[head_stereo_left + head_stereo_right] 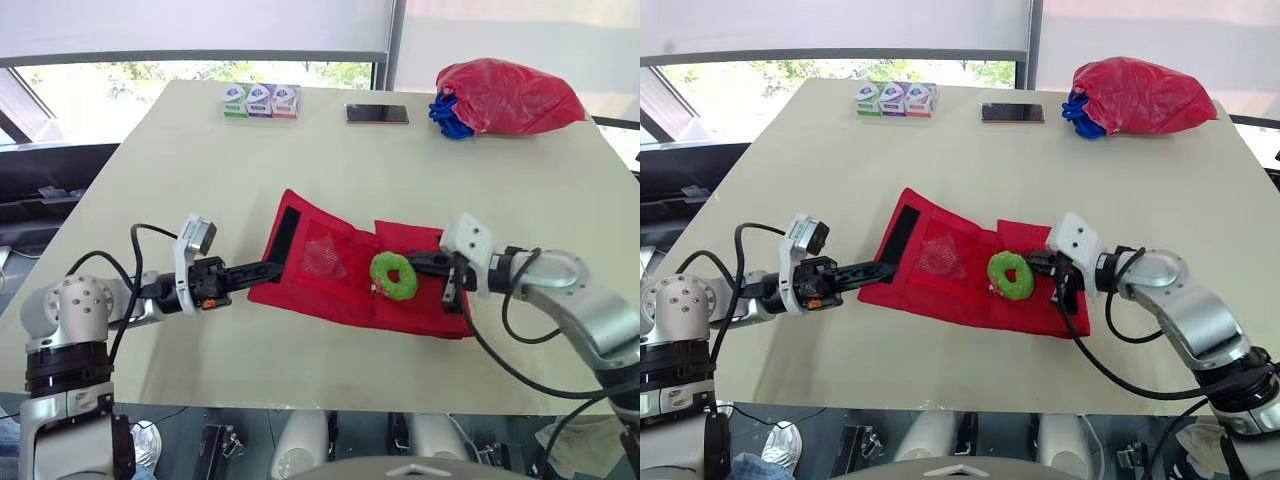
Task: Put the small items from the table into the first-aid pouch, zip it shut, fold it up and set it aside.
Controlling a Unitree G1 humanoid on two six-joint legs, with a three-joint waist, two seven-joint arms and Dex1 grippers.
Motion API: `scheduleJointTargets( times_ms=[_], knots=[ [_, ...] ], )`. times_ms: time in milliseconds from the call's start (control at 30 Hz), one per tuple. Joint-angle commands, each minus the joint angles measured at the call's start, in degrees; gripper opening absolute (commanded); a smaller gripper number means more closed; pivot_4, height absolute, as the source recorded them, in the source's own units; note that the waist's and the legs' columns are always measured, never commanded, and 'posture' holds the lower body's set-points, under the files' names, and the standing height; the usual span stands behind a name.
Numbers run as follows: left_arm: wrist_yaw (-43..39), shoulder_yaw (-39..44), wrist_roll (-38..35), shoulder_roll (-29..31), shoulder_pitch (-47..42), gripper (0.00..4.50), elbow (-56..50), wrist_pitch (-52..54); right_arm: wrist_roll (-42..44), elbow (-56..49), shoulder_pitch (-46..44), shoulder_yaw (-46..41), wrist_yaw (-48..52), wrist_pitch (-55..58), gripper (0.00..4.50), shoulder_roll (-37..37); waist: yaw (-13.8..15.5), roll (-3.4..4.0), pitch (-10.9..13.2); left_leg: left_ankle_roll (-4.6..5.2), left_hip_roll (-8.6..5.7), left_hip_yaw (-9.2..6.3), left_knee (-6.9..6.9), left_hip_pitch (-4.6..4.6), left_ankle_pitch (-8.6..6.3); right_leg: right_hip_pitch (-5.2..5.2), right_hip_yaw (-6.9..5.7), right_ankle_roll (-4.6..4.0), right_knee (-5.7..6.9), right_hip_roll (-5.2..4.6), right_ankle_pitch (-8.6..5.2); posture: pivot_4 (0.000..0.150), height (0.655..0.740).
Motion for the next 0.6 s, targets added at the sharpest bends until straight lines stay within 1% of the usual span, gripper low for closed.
scheduleJointTargets(
  times_ms=[33, 100, 167, 333, 433, 500, 600],
  knots=[
    [-0.16, 0.18, -3.36, -0.29, -5.47, 0.0, -5.09, -0.82, -4.16, 1.79, -0.12, 2.3, 0.09, 1.42, 0.07, 0.25, -0.02, -0.02, 0.0, 0.0, -0.01, 0.0, 0.0, 0.02, 0.0, 0.01, 0.0, 0.01, 0.0, 0.02, 0.0, 0.15, 0.74],
    [1.17, -0.13, -5.49, -2.36, -8.73, 0.0, -6.99, 0.25, -6.75, 2.91, -0.39, 3.75, 0.28, 1.44, 0.07, -0.03, -0.03, -0.03, -0.01, -0.01, -0.02, -0.05, 0.02, 0.03, 0.01, 0.05, -0.04, 0.03, 0.01, 0.08, 0.0, 0.15, 0.74],
    [3.34, -1.34, -7.36, -6.0, -12.42, 0.0, -8.86, 0.52, -7.89, 3.55, -0.47, 4.52, 0.18, 2.02, 0.07, 0.7, -0.13, -0.04, -0.01, -0.02, -0.03, -0.06, 0.04, 0.18, 0.01, 0.2, -0.05, 0.04, 0.03, 0.09, 0.0, 0.15, 0.74],
    [7.07, -5.29, -8.56, -13.6, -18.13, 0.0, -10.26, -0.22, -9.48, 4.33, -0.68, 4.18, 0.28, 1.71, 0.07, 2.13, -0.35, -0.05, -0.02, -0.09, -0.05, -0.08, 0.05, 0.34, 0.07, 0.34, -0.03, 0.07, 0.11, 0.3, 0.0, 0.15, 0.74],
    [6.96, -10.11, -5.91, -16.87, -19.8, 0.0, -9.89, -2.18, -8.56, 2.82, -0.59, 1.1, 0.25, 1.91, 0.07, 1.98, -0.5, -0.05, -0.01, -0.11, -0.03, -0.08, 0.04, 0.34, 0.08, 0.34, 0.02, 0.07, 0.13, 0.4, 0.01, 0.15, 0.74],
    [6.23, -12.11, -4.64, -17.6, -20.36, 0.0, -9.18, -3.15, -7.33, 1.19, -0.42, -1.2, -0.28, 2.83, 0.07, 2.41, -0.36, -0.05, -0.01, -0.12, -0.04, -0.11, 0.04, 0.33, 0.09, 0.34, 0.01, 0.26, 0.12, 0.42, 0.12, 0.15, 0.74],
    [3.08, -15.58, -2.82, -17.57, -21.4, 0.0, -7.64, -5.13, -1.79, -4.41, 1.18, -8.7, -1.51, 6.23, 0.07, 3.52, -0.15, 0.0, 0.02, -0.12, -0.05, -0.11, 0.04, 0.3, 0.09, 0.32, -0.02, 0.27, 0.11, 0.43, 0.13, 0.15, 0.74]
  ],
)
